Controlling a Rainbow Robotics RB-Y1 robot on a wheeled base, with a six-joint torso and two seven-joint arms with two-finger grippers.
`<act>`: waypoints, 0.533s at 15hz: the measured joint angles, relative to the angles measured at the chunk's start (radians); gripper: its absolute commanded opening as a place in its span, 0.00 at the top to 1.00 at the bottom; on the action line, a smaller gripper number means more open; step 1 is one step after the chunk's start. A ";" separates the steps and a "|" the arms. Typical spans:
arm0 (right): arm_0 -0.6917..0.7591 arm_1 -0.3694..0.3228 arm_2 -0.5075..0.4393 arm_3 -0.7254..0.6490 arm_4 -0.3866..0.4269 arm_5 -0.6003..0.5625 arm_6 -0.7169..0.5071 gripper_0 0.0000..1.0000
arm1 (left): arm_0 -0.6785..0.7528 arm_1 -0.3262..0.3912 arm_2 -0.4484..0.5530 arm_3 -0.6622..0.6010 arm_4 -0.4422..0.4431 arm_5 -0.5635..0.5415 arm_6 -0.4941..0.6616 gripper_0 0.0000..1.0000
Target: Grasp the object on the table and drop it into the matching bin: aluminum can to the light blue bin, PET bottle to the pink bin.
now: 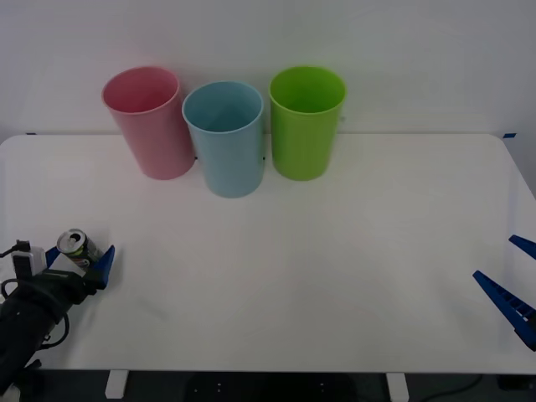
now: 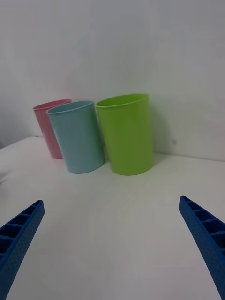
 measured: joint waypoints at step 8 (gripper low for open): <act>0.000 0.000 0.000 0.000 0.000 0.000 0.000 0.00 | -0.022 0.000 -0.002 0.019 -0.005 0.000 0.000 0.85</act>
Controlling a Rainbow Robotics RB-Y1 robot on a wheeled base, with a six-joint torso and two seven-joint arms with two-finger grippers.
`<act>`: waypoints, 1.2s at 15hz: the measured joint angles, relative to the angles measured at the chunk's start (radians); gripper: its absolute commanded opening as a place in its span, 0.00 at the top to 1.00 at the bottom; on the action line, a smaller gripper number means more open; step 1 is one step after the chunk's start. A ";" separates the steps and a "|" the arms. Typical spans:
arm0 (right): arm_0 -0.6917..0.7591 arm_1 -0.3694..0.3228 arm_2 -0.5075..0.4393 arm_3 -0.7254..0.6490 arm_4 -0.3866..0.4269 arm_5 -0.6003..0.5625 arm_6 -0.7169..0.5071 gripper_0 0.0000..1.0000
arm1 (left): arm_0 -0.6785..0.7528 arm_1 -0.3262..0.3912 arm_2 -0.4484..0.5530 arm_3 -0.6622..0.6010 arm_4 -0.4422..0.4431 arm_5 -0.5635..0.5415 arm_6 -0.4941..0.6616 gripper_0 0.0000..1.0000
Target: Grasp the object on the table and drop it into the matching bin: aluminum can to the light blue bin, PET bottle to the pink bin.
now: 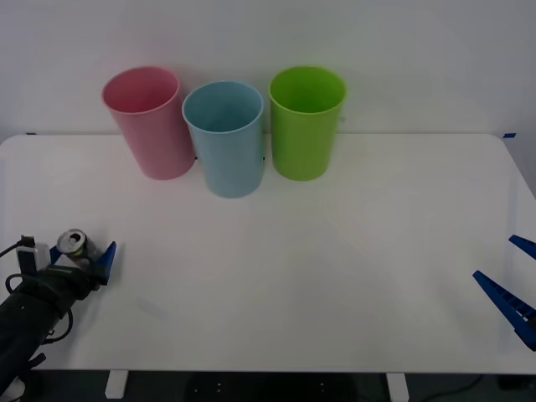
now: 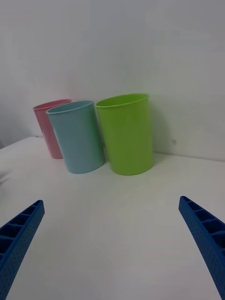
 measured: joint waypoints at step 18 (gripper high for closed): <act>0.000 0.000 0.000 0.000 0.000 0.000 0.000 0.00 | 0.027 0.001 -0.001 -0.071 0.027 -0.010 0.020 1.00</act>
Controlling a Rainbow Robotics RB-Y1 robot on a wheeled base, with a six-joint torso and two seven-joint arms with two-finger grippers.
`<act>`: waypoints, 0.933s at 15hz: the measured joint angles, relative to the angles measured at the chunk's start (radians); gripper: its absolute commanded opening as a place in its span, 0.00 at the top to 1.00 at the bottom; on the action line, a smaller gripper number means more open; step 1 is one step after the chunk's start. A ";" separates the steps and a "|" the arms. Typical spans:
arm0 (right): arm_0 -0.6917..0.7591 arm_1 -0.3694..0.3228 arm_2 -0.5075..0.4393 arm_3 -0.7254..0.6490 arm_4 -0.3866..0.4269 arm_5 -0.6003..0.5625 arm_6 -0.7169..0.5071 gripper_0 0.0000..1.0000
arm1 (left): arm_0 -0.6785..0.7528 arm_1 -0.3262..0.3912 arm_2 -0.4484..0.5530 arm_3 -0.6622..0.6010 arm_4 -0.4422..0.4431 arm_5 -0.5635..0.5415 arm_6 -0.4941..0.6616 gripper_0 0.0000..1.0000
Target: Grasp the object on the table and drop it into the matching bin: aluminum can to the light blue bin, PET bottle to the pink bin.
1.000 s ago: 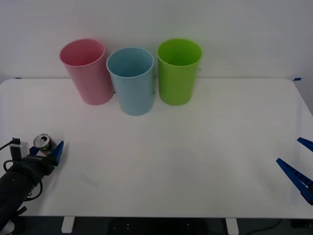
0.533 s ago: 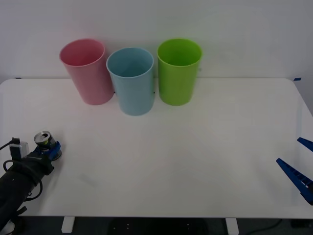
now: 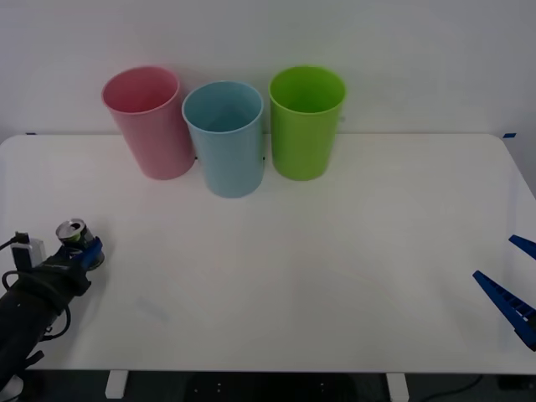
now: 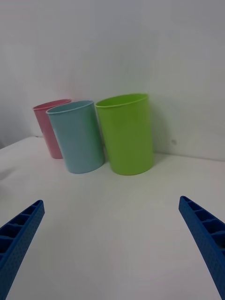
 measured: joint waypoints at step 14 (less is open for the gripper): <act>0.000 0.000 0.000 0.000 0.000 0.000 0.000 0.00 | 0.126 0.000 -0.080 -0.466 0.050 0.082 0.189 1.00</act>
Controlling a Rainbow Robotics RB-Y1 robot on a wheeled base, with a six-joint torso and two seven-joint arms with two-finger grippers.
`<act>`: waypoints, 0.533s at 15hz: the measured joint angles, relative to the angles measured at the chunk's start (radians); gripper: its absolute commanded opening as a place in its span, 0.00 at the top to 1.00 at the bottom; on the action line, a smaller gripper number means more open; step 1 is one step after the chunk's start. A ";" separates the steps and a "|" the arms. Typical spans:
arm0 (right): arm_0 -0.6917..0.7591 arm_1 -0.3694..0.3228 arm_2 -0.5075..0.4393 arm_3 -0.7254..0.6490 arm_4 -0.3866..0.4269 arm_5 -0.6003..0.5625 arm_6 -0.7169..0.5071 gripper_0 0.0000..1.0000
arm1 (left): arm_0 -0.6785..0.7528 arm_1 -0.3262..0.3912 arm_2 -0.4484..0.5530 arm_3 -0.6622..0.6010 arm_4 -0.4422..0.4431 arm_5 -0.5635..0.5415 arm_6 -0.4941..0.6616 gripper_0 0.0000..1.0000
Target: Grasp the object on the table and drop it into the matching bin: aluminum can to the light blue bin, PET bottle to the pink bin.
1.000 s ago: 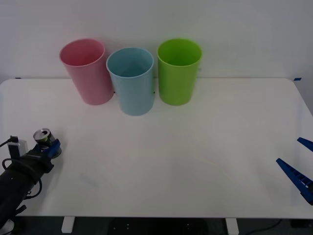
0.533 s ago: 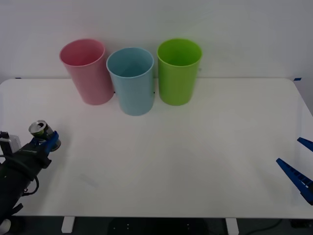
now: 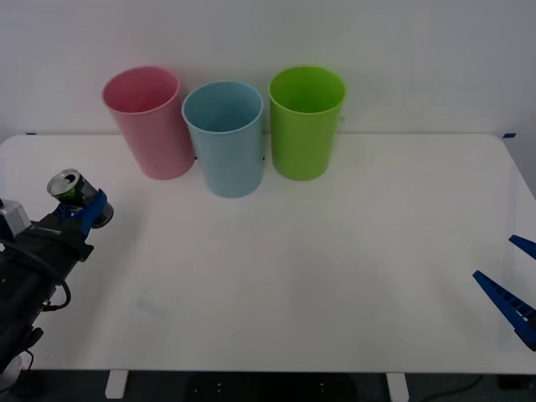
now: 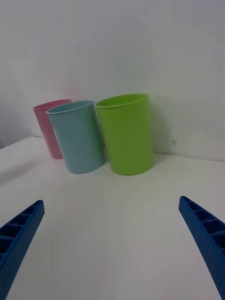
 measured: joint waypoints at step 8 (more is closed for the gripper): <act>0.000 0.000 0.000 0.000 0.000 0.000 0.000 0.00 | -0.006 -0.001 -0.062 -0.255 -0.083 0.133 0.347 1.00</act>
